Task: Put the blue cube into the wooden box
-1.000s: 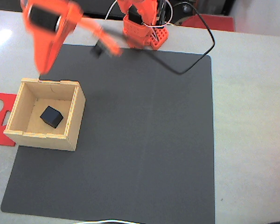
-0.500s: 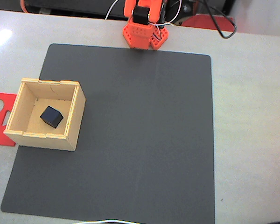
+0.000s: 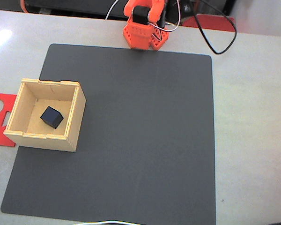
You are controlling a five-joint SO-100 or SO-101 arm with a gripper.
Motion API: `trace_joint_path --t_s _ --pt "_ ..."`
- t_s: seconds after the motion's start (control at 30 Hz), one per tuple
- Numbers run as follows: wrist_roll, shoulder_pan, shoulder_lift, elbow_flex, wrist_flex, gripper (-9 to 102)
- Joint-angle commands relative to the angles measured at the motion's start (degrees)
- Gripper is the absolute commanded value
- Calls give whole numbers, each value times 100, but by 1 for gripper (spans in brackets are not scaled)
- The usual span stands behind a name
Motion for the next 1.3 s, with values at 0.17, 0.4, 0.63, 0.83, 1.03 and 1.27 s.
trace_joint_path --t_s 0.17,0.4,0.63,0.83,1.03,1.27 --pt "466 -229 246 1758 -756 0" --pt "809 -1116 264 3621 -993 0" --pt "1283 -1424 264 4737 -1222 0" --pt "1547 -1424 264 5203 -1283 0" --pt "1705 -1248 264 5555 -1433 0" --pt "1705 -1213 264 5546 -1424 0"
